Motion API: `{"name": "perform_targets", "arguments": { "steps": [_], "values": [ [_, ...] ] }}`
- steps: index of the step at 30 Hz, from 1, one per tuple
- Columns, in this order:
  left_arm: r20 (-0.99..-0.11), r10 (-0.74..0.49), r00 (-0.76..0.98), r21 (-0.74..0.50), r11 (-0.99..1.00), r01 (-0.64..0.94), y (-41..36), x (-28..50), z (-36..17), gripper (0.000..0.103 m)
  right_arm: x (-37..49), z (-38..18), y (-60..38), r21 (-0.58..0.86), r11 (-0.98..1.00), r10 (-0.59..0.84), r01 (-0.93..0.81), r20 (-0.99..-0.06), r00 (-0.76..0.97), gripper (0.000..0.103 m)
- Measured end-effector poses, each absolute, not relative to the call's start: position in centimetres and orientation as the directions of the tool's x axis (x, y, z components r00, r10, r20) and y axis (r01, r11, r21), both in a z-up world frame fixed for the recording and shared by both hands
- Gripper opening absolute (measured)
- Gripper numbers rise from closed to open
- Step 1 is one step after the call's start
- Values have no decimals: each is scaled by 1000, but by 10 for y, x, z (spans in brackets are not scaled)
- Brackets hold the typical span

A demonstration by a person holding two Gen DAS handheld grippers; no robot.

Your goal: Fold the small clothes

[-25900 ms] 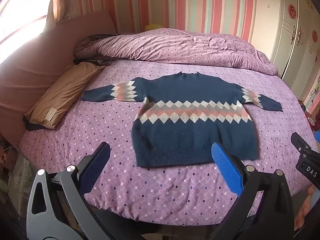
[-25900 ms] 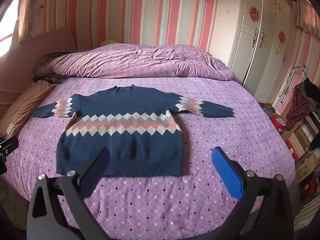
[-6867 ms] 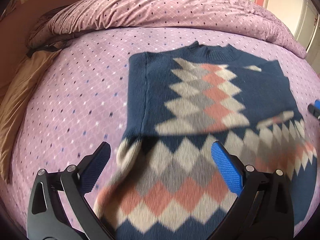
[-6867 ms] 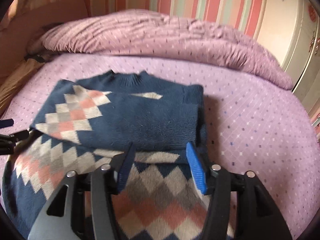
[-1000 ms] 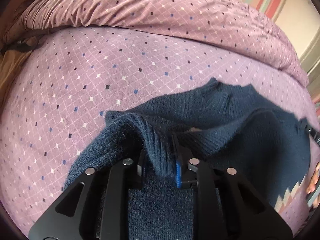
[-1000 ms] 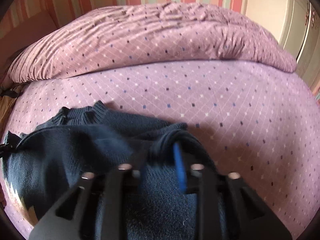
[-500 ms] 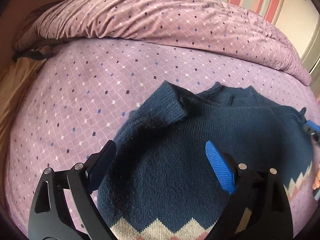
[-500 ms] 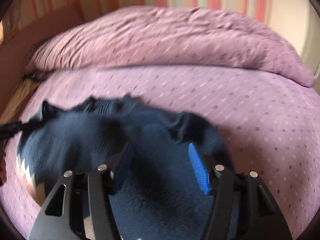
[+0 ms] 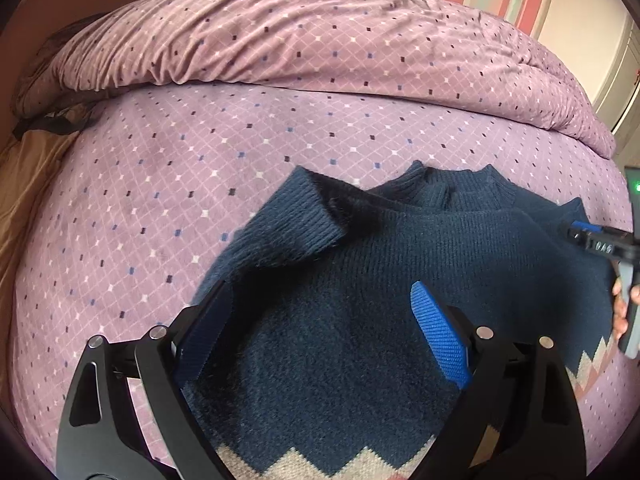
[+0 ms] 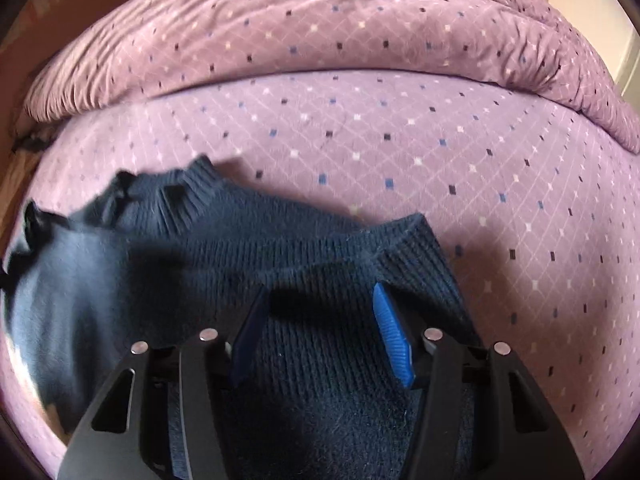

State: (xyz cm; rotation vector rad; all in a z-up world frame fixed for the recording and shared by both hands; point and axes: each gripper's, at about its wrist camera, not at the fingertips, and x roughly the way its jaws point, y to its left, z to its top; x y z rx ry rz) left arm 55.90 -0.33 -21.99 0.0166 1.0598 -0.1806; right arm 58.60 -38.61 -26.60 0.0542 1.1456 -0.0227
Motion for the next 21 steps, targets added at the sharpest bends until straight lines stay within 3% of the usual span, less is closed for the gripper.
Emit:
{"name": "perform_targets", "arguments": {
  "steps": [4, 14, 17, 21],
  "values": [
    [-864, -188, 466, -124, 979, 165, -8, 568, -218, 90, 572, -241, -381, 76, 997, 61, 9, -863, 501, 56],
    [-880, -331, 342, -271, 939, 212, -24, 593, -247, 94, 535, -200, -377, 31, 999, 10, 24, -786, 618, 61],
    [-893, -294, 341, -224, 947, 230, -24, 602, -260, 94, 528, -203, -377, 24, 999, 1, 29, -789, 614, 61],
    [-901, -266, 343, -199, 955, 219, -14, 620, -267, 84, 520, -205, -377, 19, 999, -4, 31, -794, 608, 61]
  ]
}}
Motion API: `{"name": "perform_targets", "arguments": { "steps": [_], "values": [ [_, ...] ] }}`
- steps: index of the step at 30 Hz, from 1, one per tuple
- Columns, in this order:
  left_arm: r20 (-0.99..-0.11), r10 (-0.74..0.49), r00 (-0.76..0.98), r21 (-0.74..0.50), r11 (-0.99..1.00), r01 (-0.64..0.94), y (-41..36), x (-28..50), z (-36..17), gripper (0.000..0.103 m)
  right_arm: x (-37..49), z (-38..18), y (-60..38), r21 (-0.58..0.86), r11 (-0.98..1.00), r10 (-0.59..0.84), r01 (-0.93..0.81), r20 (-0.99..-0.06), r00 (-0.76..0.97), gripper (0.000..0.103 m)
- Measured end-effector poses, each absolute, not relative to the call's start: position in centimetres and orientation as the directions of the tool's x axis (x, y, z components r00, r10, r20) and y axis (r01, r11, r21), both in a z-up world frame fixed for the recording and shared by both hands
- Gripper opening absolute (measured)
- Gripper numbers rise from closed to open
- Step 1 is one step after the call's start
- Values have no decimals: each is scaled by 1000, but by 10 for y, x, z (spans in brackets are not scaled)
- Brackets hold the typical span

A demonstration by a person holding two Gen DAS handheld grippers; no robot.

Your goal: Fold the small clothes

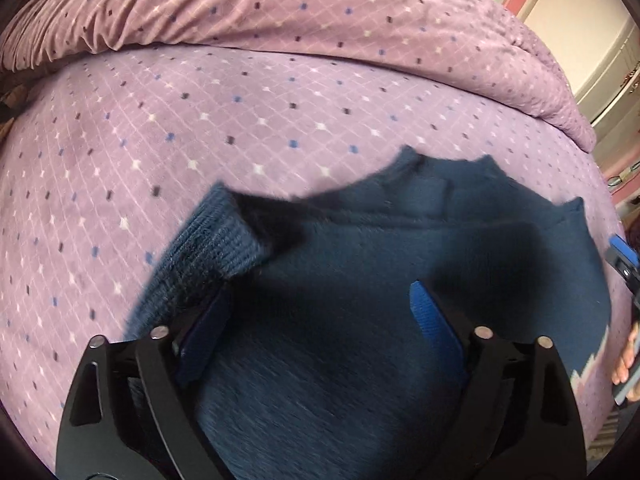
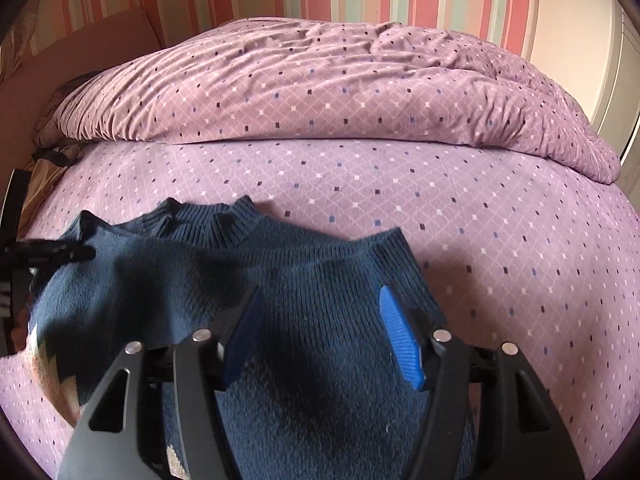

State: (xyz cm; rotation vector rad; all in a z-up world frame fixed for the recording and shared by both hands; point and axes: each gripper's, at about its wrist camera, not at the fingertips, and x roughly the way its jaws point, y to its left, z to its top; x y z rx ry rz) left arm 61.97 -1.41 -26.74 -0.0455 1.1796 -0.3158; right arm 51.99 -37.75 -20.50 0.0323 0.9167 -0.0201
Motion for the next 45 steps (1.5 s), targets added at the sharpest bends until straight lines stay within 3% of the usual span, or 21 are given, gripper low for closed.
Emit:
{"name": "perform_targets", "arguments": {
  "steps": [5, 12, 20, 24, 30, 35, 45],
  "values": [
    [-894, -194, 403, -115, 970, 212, -11, 621, -244, 90, 515, -205, -375, 10, 1000, -8, 27, -795, 606, 61],
    [-918, -71, 391, 22, 973, 229, -25, 625, -266, 90, 513, -207, -371, 14, 1000, -5, 27, -800, 600, 61],
    [-943, -77, 323, -11, 980, 201, -22, 635, -295, 97, 510, -214, -370, 18, 999, -3, 29, -811, 585, 61],
    [-943, -66, 325, -1, 980, 197, -24, 634, -287, 94, 508, -211, -371, 31, 999, 5, 33, -804, 594, 61],
    [-894, -48, 445, 56, 974, 218, -37, 592, -242, 93, 499, -190, -362, 10, 1000, 1, 11, -779, 627, 62],
    [-859, -79, 506, 32, 978, 207, -43, 548, -219, 93, 486, -183, -351, 6, 1000, 2, 3, -773, 635, 62],
    [-828, -59, 557, 10, 993, 120, -36, 479, -230, 93, 442, -198, -334, 10, 998, -27, 54, -763, 646, 62]
  ]
}}
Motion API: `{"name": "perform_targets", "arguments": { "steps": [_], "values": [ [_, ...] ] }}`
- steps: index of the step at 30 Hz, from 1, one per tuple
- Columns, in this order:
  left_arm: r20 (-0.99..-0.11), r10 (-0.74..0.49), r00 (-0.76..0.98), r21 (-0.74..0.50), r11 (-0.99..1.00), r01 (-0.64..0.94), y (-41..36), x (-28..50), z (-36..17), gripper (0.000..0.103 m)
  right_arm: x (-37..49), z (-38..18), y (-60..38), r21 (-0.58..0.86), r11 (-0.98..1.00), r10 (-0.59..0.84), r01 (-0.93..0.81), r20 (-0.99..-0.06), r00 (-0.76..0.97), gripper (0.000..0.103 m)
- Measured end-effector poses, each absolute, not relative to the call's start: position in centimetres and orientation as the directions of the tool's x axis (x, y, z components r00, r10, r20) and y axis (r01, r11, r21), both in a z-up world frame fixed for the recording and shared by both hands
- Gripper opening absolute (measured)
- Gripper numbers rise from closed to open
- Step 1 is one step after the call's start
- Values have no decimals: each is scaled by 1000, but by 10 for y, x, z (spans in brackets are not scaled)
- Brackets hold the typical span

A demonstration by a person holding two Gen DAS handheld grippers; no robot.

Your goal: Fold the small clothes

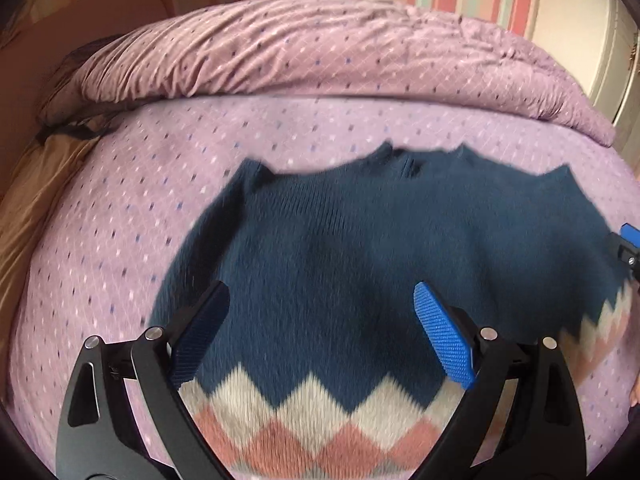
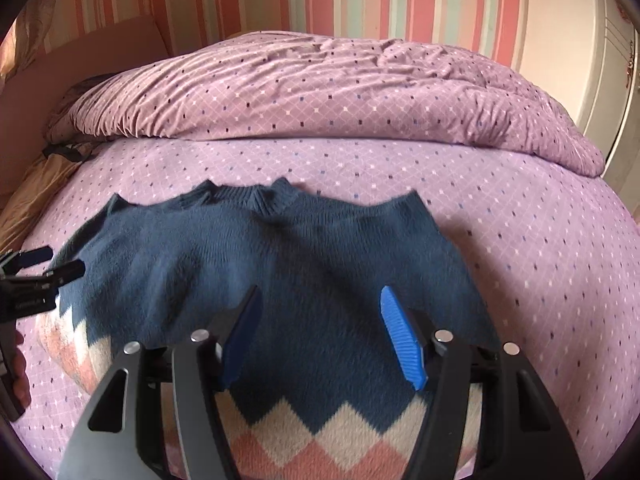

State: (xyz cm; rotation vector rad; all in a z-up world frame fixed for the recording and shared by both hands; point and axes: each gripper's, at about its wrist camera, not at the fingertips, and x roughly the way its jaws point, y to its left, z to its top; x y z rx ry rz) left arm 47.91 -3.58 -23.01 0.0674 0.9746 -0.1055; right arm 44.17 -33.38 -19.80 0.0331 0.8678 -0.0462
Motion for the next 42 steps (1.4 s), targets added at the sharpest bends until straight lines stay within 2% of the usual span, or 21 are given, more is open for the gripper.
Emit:
{"name": "perform_targets", "arguments": {
  "steps": [5, 9, 14, 27, 35, 37, 41, 42],
  "values": [
    [-864, -37, 502, 16, 995, 101, -32, 463, -259, 93, 430, -224, -337, -9, 997, -54, 78, -800, 597, 60],
    [-866, -22, 499, 32, 995, 99, -30, 459, -270, 94, 429, -244, -344, -14, 995, -68, 100, -821, 566, 49],
    [-859, -1, 511, 55, 994, 96, -33, 459, -279, 100, 428, -256, -343, -32, 995, -82, 99, -826, 558, 49],
    [-855, 1, 518, 54, 995, 87, -34, 456, -273, 100, 424, -269, -347, -10, 995, -68, 102, -812, 580, 54],
    [-846, -94, 524, -35, 992, 122, -75, 431, -237, 100, 424, -261, -351, 12, 998, -29, 69, -820, 572, 56],
    [-845, -122, 521, -58, 989, 136, -89, 429, -236, 100, 421, -252, -354, 18, 997, -28, 73, -815, 579, 64],
    [-848, -178, 498, -116, 981, 153, -114, 434, -240, 100, 406, -228, -375, 37, 992, -42, 117, -793, 608, 65],
    [-848, -183, 498, -119, 980, 158, -118, 435, -241, 100, 402, -224, -382, 46, 990, -43, 130, -791, 610, 71]
  ]
}}
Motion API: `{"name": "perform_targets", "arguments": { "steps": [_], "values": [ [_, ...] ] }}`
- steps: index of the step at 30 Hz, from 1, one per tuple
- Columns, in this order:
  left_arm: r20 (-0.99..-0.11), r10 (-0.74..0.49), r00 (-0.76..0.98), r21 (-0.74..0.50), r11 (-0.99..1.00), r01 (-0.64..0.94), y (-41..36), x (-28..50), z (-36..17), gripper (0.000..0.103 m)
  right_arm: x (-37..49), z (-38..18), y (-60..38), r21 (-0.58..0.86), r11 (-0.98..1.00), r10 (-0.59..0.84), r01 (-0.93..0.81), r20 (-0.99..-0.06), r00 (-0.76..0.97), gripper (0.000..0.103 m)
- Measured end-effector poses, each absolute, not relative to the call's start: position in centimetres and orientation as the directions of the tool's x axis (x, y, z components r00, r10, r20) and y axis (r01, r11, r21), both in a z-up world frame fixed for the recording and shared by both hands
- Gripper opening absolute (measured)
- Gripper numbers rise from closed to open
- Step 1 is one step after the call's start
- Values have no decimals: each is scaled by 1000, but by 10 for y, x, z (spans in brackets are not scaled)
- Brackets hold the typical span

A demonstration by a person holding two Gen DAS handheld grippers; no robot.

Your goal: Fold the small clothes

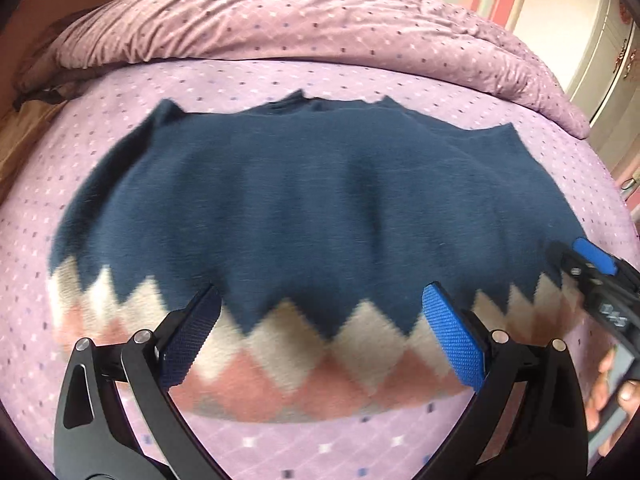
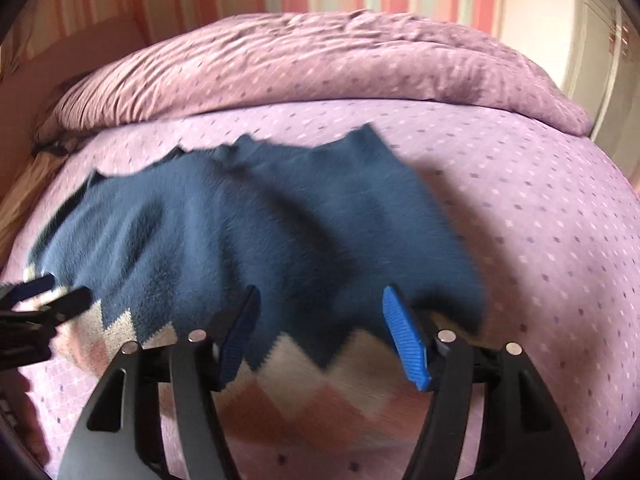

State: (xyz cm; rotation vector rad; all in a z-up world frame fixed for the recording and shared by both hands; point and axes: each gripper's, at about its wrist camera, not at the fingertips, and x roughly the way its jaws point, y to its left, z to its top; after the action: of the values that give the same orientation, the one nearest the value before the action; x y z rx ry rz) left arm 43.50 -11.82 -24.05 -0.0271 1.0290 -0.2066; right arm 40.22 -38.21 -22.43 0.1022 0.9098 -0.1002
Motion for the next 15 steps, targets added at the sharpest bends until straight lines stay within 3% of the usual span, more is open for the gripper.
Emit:
{"name": "perform_targets", "arguments": {
  "steps": [2, 6, 10, 15],
  "values": [
    [-846, -188, 499, -118, 978, 169, -126, 437, -242, 100, 392, -218, -401, 76, 982, -45, 171, -791, 610, 94],
    [-855, -178, 487, -99, 978, 183, -131, 445, -250, 100, 367, -221, -449, 171, 946, -28, 276, -805, 593, 96],
    [-864, -168, 474, -94, 980, 176, -130, 449, -256, 100, 353, -257, -485, 360, 849, 103, 388, -831, 546, 96],
    [-871, -139, 471, -52, 980, 193, -135, 449, -260, 100, 336, -295, -501, 581, 653, 236, 486, -766, 598, 95]
  ]
}}
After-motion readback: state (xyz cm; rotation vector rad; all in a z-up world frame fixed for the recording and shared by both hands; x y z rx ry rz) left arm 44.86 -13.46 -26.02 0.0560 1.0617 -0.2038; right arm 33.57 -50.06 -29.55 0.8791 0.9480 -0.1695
